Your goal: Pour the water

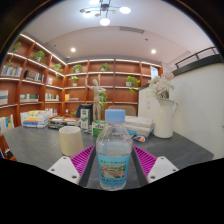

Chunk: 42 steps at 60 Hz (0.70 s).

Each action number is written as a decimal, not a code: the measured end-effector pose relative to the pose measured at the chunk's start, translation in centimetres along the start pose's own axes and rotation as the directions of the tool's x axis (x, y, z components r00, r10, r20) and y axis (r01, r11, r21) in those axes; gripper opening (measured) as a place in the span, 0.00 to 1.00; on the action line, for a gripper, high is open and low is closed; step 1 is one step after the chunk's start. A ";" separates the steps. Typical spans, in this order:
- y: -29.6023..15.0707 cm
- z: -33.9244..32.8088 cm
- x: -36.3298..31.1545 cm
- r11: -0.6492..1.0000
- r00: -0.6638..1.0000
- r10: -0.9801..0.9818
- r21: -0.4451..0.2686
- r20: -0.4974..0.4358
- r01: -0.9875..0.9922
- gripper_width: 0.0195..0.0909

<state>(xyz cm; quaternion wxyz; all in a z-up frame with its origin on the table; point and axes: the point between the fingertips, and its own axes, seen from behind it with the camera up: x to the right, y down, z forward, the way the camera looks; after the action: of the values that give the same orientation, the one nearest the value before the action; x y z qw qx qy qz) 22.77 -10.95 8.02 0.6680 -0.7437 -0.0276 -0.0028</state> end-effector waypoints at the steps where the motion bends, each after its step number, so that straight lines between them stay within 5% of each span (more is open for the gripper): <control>1: 0.0 0.1 0.0 1.000 1.000 0.004 0.000 -0.003 -0.004 0.69; 6: 0.2 0.6 0.3 0.999 0.999 0.032 -0.001 -0.021 -0.032 0.40; 14: 0.1 0.7 0.8 1.000 0.998 0.021 0.010 -0.063 -0.020 0.31; 20: 0.1 0.8 0.2 1.000 0.997 0.003 0.022 -0.074 -0.002 0.14; 42: 0.0 1.4 -0.5 0.996 0.996 -0.083 -0.017 -0.022 0.083 0.14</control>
<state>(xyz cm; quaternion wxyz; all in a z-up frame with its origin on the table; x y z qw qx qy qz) 22.21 -9.61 7.88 0.6615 -0.7472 -0.0507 -0.0393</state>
